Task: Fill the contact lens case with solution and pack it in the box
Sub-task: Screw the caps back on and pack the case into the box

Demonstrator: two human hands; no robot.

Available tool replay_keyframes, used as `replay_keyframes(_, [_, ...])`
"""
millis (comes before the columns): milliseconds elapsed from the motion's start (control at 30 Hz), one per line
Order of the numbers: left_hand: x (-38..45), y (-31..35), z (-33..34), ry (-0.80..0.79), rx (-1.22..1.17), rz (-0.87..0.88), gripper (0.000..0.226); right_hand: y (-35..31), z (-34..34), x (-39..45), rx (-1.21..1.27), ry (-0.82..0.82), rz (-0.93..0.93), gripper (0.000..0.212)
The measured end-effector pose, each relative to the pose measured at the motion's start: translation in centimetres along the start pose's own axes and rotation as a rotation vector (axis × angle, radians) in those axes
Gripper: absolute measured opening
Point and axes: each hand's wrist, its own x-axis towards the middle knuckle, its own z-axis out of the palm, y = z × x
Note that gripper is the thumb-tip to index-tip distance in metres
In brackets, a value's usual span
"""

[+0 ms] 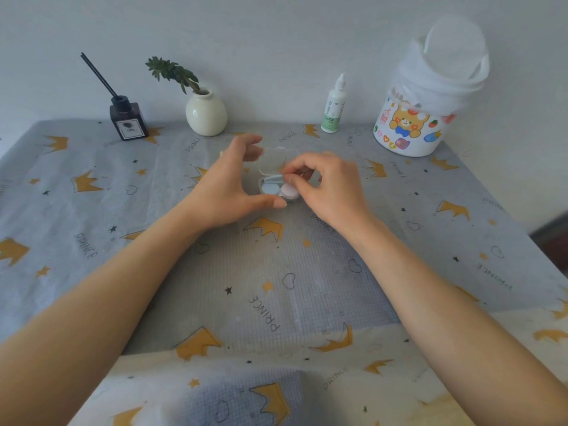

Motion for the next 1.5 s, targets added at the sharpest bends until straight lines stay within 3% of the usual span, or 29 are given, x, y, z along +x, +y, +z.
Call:
replay_keyframes(500, [0.39,-0.31,0.41,0.036,-0.023,0.068,0.095,-0.65,-0.11,0.06,-0.099,0.007,-0.042,0.007])
replay_keyframes(867, [0.34,-0.48,0.50,0.039,-0.041,0.070,0.094,-0.32,-0.13,0.30,-0.051,-0.086,-0.032,0.003])
replay_keyframes(1167, [0.22,-0.34,0.48,0.045,-0.029,0.085,0.094,-0.12,-0.25,0.19,-0.074,0.001,-0.064,0.004])
replay_keyframes(1367, [0.21,-0.47,0.68,0.061,0.000,0.106,0.096,0.06,-0.82,0.23,-0.012,0.140,-0.054,0.023])
replay_keyframes(1500, [0.20,-0.64,0.84,0.062,0.007,0.117,0.096,-0.16,-0.49,0.43,-0.059,0.032,-0.080,0.037])
